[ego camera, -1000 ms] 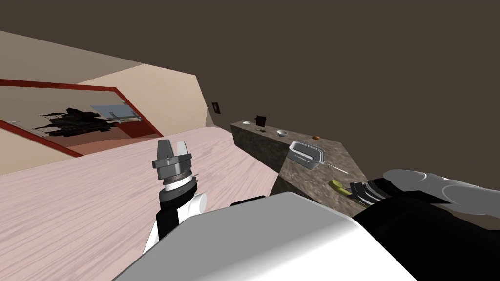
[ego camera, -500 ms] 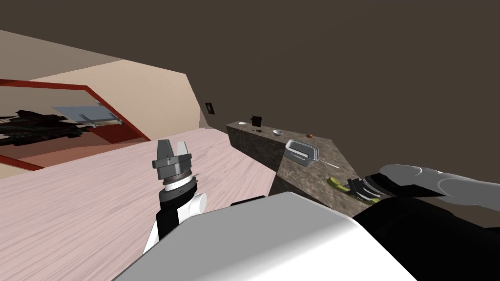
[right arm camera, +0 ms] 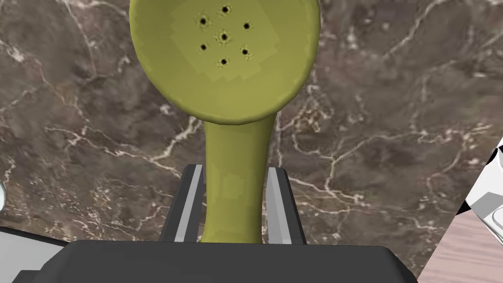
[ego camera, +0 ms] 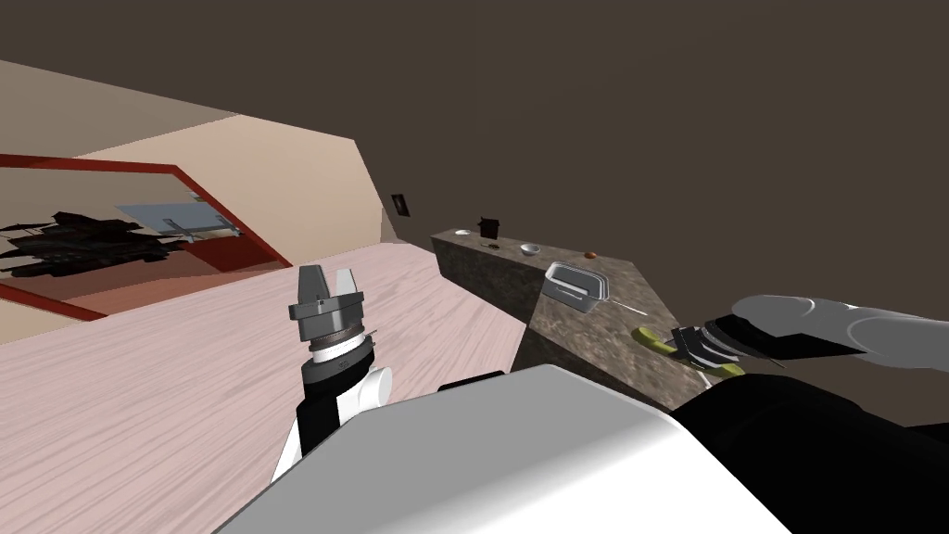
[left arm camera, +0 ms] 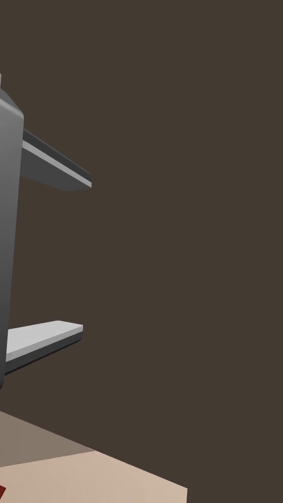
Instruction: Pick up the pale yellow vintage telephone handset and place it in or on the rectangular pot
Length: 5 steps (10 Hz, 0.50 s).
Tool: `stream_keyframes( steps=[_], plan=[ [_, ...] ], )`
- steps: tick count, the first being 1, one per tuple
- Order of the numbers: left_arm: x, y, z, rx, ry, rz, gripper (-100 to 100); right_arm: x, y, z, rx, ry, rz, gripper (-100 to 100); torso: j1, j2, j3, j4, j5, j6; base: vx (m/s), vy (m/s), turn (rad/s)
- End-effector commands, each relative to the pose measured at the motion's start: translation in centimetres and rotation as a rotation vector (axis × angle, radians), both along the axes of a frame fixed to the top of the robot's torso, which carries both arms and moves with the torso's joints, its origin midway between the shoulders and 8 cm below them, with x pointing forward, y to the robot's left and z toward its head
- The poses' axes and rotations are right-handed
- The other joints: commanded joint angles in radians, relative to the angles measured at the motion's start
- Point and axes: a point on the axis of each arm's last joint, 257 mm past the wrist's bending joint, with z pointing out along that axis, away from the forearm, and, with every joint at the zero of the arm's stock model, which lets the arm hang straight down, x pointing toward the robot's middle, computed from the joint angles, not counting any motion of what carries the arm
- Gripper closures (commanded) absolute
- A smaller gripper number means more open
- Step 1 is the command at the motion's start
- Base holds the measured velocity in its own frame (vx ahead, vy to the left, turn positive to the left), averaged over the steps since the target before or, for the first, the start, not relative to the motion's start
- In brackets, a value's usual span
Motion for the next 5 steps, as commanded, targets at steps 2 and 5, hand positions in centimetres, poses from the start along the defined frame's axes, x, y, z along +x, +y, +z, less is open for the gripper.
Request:
stream_keyframes(
  steps=[2,5],
  plan=[
    [0.0,0.0,0.0,0.0,0.0,0.0,0,1.0,-2.6,3.6,-0.067,-0.007,-0.03,100,0.0,0.0,0.0,0.0,0.0,0.0,-0.053,0.066,0.082],
    [0.0,0.0,0.0,0.0,0.0,0.0,0,1.5,-4.0,5.9,-0.102,-0.024,-0.073,100,-0.002,-0.003,-0.002,0.0,0.0,-0.001,-0.003,0.038,0.094]
  ],
)
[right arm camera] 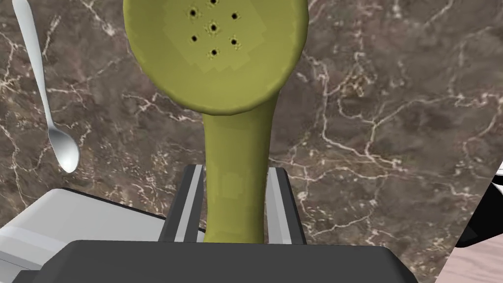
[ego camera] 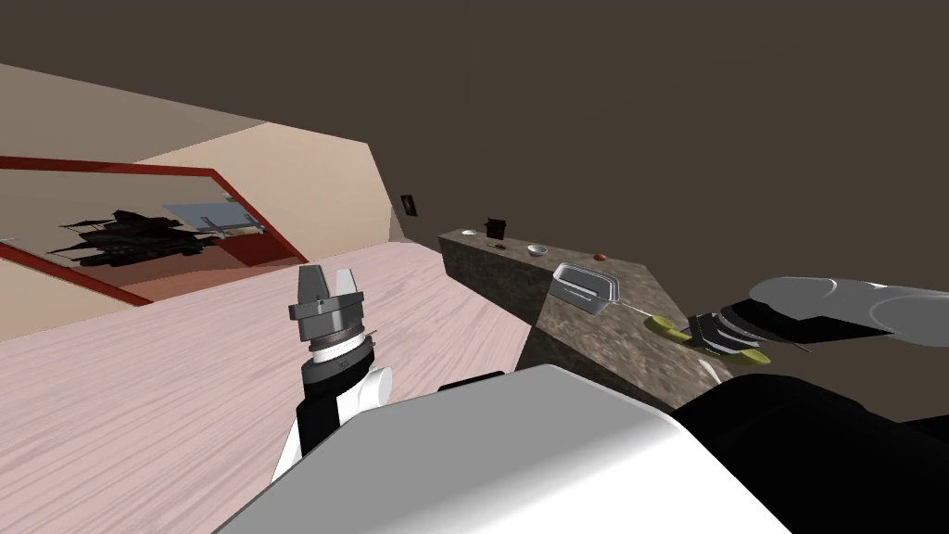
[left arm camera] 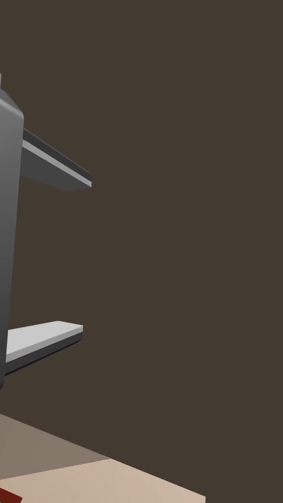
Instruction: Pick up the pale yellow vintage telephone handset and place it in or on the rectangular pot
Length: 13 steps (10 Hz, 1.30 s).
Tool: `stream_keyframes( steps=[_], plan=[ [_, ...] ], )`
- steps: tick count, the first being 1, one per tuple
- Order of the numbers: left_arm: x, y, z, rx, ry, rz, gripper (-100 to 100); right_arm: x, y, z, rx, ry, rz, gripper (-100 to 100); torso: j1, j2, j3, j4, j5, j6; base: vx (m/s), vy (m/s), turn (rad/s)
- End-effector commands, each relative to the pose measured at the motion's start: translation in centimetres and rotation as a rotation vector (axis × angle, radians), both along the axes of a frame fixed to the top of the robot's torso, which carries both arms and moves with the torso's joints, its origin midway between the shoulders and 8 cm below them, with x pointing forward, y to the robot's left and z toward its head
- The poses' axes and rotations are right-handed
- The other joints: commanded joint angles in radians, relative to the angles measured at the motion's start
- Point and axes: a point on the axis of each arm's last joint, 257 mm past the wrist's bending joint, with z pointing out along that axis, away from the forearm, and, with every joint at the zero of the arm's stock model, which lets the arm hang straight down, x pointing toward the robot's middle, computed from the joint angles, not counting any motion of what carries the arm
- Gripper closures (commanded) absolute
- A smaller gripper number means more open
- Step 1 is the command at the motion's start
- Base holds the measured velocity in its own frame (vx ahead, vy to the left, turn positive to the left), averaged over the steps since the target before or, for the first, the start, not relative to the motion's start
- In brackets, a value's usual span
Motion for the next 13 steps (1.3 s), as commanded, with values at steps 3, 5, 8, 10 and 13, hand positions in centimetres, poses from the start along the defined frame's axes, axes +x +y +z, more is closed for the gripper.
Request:
stream_keyframes(
  steps=[3,5,8,10,13],
  plan=[
    [0.0,0.0,0.0,0.0,0.0,0.0,0,0.5,-0.7,1.5,-0.017,-0.013,-0.03,100,-0.001,0.0,0.0,0.0,0.0,0.002,0.014,0.015,0.047],
    [0.0,0.0,0.0,0.0,0.0,0.0,0,0.9,-1.6,3.4,-0.035,-0.035,-0.084,100,-0.002,0.0,0.0,0.0,-0.001,0.0,0.022,0.017,0.15],
    [0.0,0.0,0.0,0.0,0.0,0.0,0,0.8,-2.1,5.1,-0.037,-0.049,-0.16,100,-0.001,-0.004,-0.002,-0.001,0.0,-0.001,0.052,0.011,0.19],
    [0.0,0.0,0.0,0.0,0.0,0.0,0,0.5,-2.1,5.6,-0.03,-0.047,-0.197,100,0.0,-0.004,-0.002,-0.001,-0.001,0.001,0.049,0.013,0.129],
    [0.0,0.0,0.0,0.0,0.0,0.0,0,-0.3,-1.7,6.2,-0.006,-0.032,-0.265,100,-0.002,-0.005,-0.003,-0.001,-0.001,-0.001,0.059,-0.012,0.203]
  ],
)
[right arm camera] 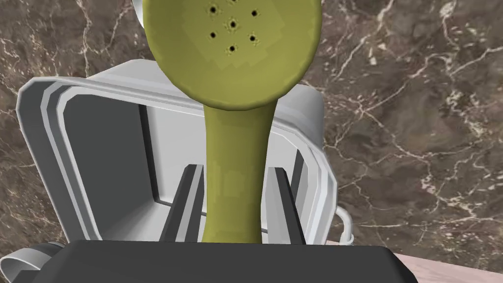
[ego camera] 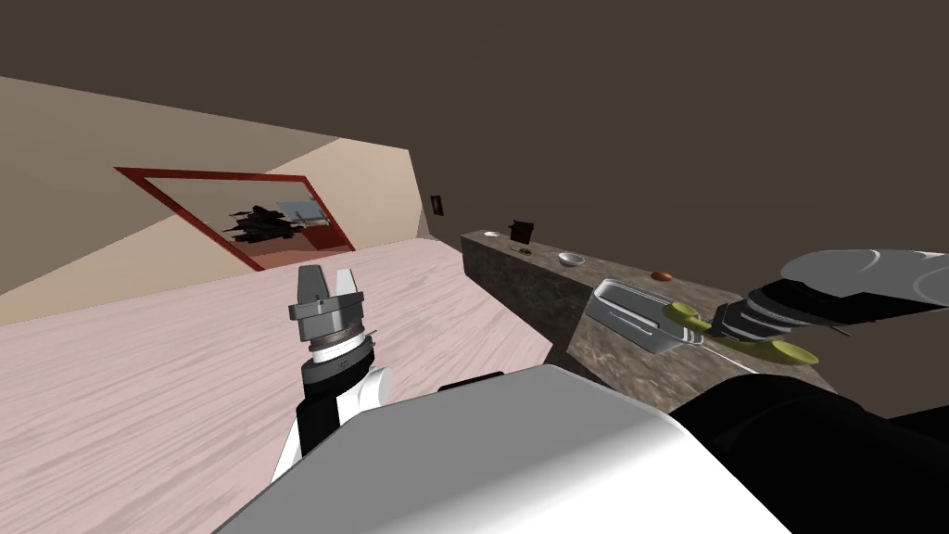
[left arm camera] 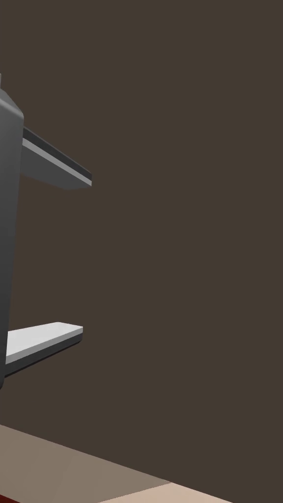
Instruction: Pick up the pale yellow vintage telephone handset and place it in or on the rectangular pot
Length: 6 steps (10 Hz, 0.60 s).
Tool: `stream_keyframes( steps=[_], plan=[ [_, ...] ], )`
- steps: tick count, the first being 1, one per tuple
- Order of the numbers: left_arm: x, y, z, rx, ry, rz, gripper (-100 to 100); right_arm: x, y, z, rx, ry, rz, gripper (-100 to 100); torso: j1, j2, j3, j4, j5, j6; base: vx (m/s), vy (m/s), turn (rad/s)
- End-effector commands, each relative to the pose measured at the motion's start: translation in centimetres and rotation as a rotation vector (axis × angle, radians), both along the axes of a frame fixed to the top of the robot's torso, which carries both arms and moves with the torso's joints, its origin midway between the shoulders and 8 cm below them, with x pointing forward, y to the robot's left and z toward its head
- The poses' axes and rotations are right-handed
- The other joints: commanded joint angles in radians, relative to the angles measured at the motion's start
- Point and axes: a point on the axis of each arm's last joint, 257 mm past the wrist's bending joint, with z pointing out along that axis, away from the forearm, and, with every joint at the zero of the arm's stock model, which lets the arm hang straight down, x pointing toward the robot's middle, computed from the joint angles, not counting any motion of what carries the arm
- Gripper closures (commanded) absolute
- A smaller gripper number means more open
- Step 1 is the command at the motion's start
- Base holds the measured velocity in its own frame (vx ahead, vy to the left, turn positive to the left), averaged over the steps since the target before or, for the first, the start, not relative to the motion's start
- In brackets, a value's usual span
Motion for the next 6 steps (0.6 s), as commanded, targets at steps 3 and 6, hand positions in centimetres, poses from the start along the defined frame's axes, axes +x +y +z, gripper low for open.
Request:
stream_keyframes(
  steps=[3,6],
  plan=[
    [0.0,0.0,0.0,0.0,0.0,0.0,0,-0.8,0.8,0.4,0.039,0.015,-0.08,100,-0.003,0.0,0.0,0.0,-0.001,0.0,0.08,-0.066,0.194],
    [0.0,0.0,0.0,0.0,0.0,0.0,0,-0.8,1.3,0.9,0.061,0.004,-0.132,100,-0.007,-0.003,-0.002,-0.001,-0.002,-0.001,0.072,-0.128,0.209]
  ],
)
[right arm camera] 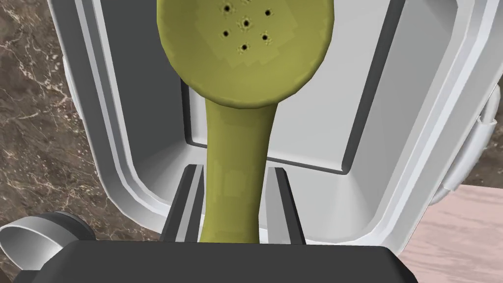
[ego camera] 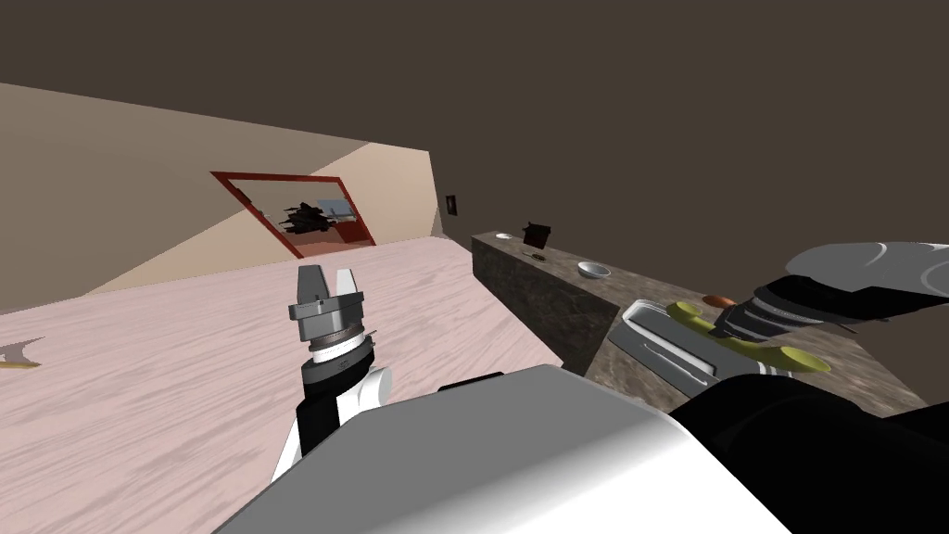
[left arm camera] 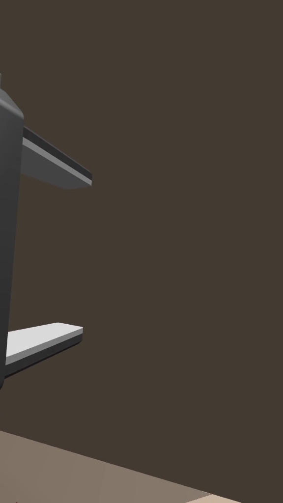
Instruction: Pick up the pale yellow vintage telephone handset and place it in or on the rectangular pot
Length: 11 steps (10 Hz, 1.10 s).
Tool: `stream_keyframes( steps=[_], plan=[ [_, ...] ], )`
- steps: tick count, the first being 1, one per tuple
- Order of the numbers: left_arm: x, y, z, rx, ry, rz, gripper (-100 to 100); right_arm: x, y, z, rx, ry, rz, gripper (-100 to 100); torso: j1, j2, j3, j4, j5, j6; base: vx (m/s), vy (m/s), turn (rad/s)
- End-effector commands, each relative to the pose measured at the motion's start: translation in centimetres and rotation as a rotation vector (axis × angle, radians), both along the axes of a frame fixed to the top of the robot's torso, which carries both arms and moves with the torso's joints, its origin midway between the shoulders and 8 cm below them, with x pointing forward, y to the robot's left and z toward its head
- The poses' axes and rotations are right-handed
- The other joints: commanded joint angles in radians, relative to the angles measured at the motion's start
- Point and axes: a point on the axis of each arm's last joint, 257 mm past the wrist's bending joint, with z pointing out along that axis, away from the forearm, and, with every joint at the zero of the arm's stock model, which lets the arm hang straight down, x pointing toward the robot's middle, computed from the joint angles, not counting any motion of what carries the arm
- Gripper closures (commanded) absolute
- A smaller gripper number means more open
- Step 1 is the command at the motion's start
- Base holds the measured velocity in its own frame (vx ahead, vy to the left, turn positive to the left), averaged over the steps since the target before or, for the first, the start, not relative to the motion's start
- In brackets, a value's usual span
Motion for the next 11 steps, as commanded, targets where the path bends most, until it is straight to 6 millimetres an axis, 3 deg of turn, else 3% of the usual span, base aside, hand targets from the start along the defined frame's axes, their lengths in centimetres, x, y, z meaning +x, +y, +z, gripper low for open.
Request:
stream_keyframes(
  steps=[1,2,6,7,8,11],
  plan=[
    [0.0,0.0,0.0,0.0,0.0,0.0,0,0.0,0.0,0.0,0.0,0.0,0.0,100,0.0,0.0,0.0,0.0,0.0,0.0,0.021,-0.065,0.053],
    [0.0,0.0,0.0,0.0,0.0,0.0,0,0.1,0.0,0.1,0.0,-0.004,-0.003,-100,0.004,0.003,0.002,0.0,0.0,0.002,0.007,-0.013,0.002],
    [0.0,0.0,0.0,0.0,0.0,0.0,0,0.2,0.0,0.1,0.0,-0.004,-0.003,-100,0.009,0.007,0.004,0.002,0.002,0.002,0.001,-0.001,0.0],
    [0.0,0.0,0.0,0.0,0.0,0.0,0,0.2,0.0,0.1,0.0,-0.004,-0.003,0,0.009,0.007,0.004,0.002,0.002,0.002,0.0,0.0,0.0],
    [0.0,0.0,0.0,0.0,0.0,0.0,0,-0.5,-0.2,0.9,0.005,0.0,0.006,-100,0.009,0.007,0.004,0.002,0.002,0.002,0.059,0.019,-0.083],
    [0.0,0.0,0.0,0.0,0.0,0.0,0,-1.4,-0.4,2.2,0.01,0.002,0.023,-100,0.009,0.001,0.001,0.0,0.002,0.002,0.099,0.0,-0.076]
  ],
)
